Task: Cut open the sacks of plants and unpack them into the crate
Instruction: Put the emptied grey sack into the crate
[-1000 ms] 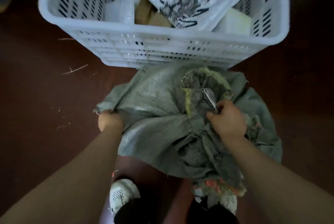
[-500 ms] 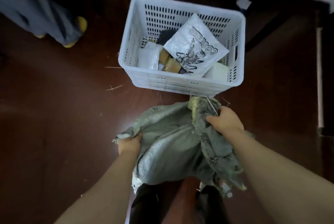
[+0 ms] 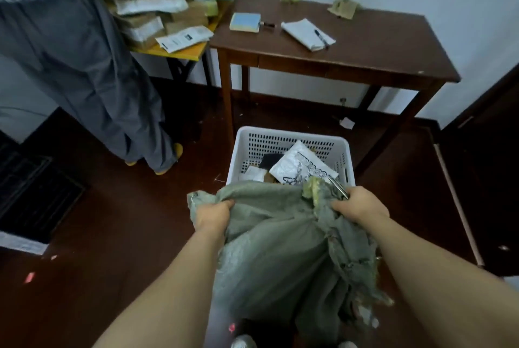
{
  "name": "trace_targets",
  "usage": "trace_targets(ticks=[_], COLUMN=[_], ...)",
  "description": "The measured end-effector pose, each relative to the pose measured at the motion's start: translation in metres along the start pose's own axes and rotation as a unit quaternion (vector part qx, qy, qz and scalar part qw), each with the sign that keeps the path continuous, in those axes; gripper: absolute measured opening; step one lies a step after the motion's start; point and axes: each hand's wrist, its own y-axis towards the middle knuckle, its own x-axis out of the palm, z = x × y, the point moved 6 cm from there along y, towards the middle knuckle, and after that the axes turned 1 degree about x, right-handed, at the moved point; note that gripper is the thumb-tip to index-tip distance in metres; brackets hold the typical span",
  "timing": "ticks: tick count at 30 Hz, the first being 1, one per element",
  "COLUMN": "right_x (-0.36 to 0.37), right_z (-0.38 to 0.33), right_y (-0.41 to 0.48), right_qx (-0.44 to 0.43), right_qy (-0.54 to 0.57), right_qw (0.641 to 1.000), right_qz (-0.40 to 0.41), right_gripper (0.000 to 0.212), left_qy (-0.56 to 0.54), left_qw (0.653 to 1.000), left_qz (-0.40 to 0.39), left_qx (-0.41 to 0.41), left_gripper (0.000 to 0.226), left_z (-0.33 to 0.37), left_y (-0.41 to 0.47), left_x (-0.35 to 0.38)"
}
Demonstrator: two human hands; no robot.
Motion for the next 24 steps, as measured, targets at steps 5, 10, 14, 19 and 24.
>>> trace_targets(ticks=[5, 10, 14, 19, 24], right_x=[-0.093, -0.175, -0.221, -0.25, -0.221], right_z=[-0.063, -0.111, -0.138, -0.156, -0.156], right_y=[-0.013, -0.004, 0.024, 0.09, 0.183], right_qx=[-0.067, -0.108, -0.14, -0.149, -0.129], right_qy=[0.032, 0.064, 0.106, 0.162, 0.185], right_qw=[0.994, 0.982, 0.97, 0.962, 0.971], right_qz=[0.077, 0.139, 0.171, 0.162, 0.083], right_gripper=[0.021, 0.022, 0.023, 0.024, 0.019], left_qy=[-0.08, -0.145, -0.162, -0.178, -0.131], left_qw=[0.991, 0.973, 0.965, 0.958, 0.969], left_qz=[0.014, 0.005, 0.012, 0.008, 0.042], left_qx=[0.105, 0.179, 0.208, 0.226, 0.205], left_gripper=[0.024, 0.016, 0.021, 0.023, 0.022], left_z=[0.108, 0.212, 0.278, 0.342, 0.357], left_y=[-0.034, -0.064, -0.065, -0.053, -0.011], left_x=[-0.02, -0.018, -0.002, 0.042, 0.091])
